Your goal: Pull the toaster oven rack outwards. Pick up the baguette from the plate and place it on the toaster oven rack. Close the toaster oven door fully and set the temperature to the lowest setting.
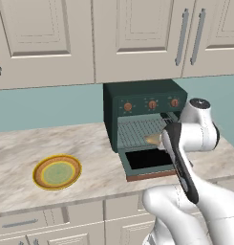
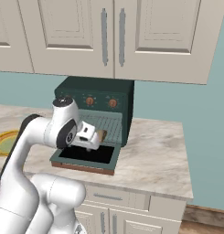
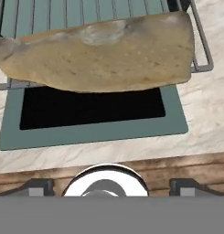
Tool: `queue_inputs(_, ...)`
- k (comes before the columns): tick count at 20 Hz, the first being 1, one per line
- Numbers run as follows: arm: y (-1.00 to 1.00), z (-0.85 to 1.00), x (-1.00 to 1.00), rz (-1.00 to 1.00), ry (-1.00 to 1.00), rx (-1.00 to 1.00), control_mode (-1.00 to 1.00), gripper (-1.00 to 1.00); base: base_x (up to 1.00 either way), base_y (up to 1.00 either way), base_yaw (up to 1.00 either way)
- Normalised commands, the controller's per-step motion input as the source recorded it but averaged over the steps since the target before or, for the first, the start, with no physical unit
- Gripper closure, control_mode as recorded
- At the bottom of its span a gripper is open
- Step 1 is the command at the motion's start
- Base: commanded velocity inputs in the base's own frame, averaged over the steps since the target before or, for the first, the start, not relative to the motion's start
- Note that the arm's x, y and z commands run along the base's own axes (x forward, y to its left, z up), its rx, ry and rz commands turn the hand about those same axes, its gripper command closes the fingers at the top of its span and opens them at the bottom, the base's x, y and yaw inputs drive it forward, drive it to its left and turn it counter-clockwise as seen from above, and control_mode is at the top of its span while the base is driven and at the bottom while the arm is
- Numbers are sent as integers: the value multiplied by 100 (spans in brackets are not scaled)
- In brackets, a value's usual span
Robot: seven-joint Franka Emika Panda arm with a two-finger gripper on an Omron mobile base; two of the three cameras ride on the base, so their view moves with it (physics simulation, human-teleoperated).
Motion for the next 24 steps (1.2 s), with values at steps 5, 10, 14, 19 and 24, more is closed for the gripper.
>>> queue_inputs(5,0,-52,47,-5,-22,-3,-100,-100,0,0,0)
queue_inputs(10,0,-14,63,0,-14,-9,-100,-100,0,0,0)
queue_inputs(14,-8,0,80,0,-5,-10,-100,-100,0,0,0)
queue_inputs(19,-2,-21,83,0,-2,-13,-100,-100,0,0,0)
queue_inputs(24,-1,-44,80,0,-5,-10,-100,-100,0,0,0)
